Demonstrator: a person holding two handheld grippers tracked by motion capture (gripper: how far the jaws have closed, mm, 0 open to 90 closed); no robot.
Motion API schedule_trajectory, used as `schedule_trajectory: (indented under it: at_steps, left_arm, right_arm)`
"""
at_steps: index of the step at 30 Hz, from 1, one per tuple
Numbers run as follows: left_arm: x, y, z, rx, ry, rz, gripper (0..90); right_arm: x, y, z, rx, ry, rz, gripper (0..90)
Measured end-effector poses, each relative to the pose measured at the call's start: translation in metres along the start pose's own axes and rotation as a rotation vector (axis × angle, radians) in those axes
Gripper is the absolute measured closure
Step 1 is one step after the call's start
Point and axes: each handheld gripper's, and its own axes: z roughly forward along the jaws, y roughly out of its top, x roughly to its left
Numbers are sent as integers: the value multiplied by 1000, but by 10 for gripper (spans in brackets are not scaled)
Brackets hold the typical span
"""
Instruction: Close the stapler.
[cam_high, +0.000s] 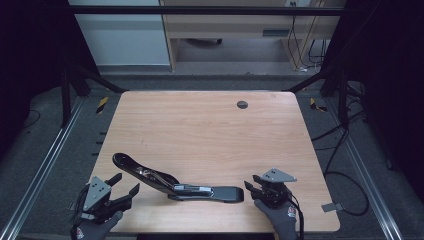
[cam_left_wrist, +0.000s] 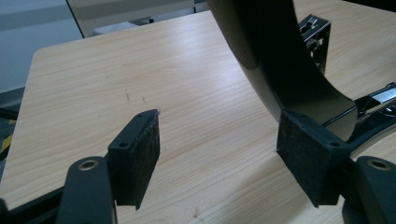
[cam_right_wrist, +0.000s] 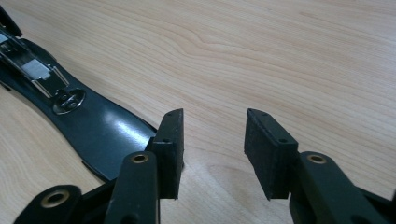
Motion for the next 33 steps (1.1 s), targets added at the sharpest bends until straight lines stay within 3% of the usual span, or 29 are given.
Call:
schedule_trajectory:
  at_steps: [9, 20, 33]
  left_arm:
    - [-4, 9, -9, -38, -28, -2, 294]
    - [-9, 19, -13, -68, -23, -1, 293]
    - [-9, 40, -9, -118, -19, -24, 301]
  right_arm:
    - [8, 0, -2, -2, 30, -5, 628]
    - [15, -1, 0, 3, 54, -18, 660]
    - [25, -3, 5, 22, 84, -44, 774]
